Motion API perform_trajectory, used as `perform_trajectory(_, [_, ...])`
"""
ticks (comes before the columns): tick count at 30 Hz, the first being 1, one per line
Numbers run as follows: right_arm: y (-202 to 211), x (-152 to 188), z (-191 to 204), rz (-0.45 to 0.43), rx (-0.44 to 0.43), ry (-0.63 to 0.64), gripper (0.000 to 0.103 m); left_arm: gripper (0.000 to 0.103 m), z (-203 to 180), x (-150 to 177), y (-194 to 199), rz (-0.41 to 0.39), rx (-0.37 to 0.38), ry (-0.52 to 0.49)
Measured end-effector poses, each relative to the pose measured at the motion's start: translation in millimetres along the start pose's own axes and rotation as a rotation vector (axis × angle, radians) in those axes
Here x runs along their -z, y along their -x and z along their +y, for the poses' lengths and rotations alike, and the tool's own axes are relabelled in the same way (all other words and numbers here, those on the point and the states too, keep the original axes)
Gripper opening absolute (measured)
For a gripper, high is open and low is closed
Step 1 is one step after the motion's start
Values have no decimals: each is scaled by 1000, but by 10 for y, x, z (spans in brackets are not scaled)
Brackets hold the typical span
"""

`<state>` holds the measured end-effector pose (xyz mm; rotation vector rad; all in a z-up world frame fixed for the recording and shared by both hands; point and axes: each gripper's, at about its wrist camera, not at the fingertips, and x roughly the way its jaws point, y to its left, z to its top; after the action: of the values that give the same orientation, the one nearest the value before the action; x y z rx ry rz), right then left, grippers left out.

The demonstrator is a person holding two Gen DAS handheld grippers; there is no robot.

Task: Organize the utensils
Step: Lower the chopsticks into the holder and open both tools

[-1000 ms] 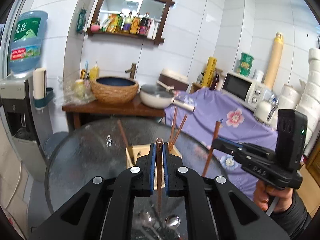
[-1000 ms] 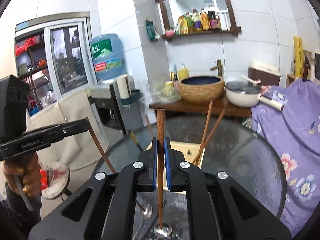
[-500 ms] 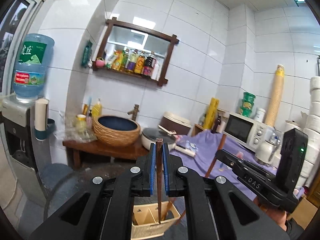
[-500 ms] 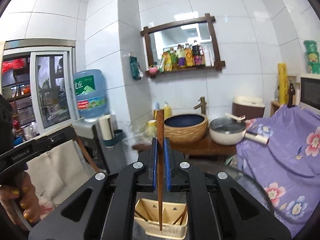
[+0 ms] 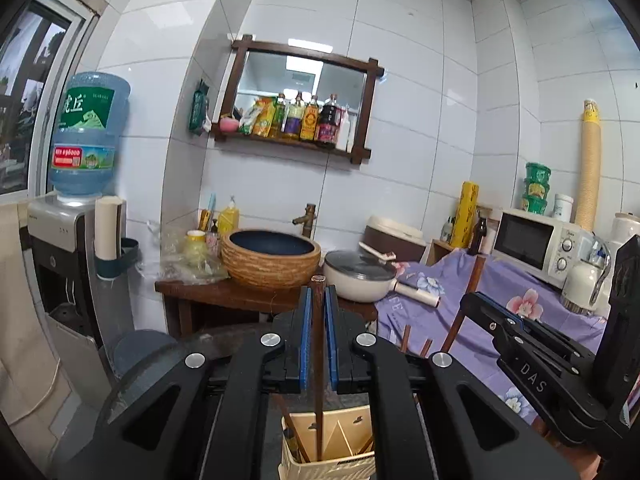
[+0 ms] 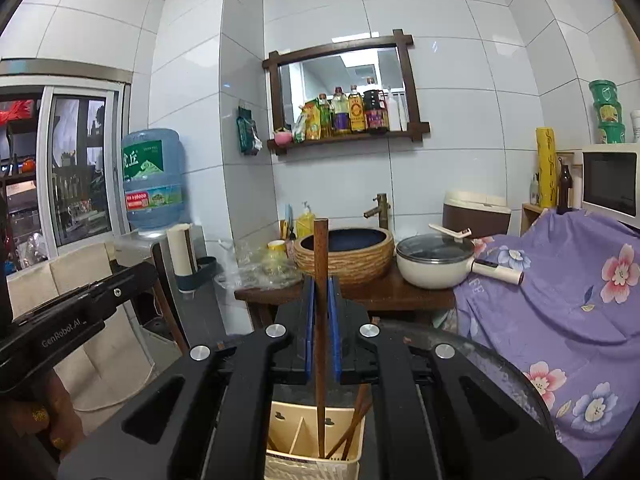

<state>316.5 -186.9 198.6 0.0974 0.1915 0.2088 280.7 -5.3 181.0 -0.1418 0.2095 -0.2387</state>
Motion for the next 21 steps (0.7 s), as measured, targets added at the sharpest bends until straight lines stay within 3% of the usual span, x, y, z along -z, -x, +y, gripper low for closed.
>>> perform_trajectory(12, [-158,549,-124,77,5,-14,7,7,49,522,-223,113,4,-21])
perform_trajectory(21, [-228,721,-123,124,9,-6,7,7,50,773,-299,165,2,-40])
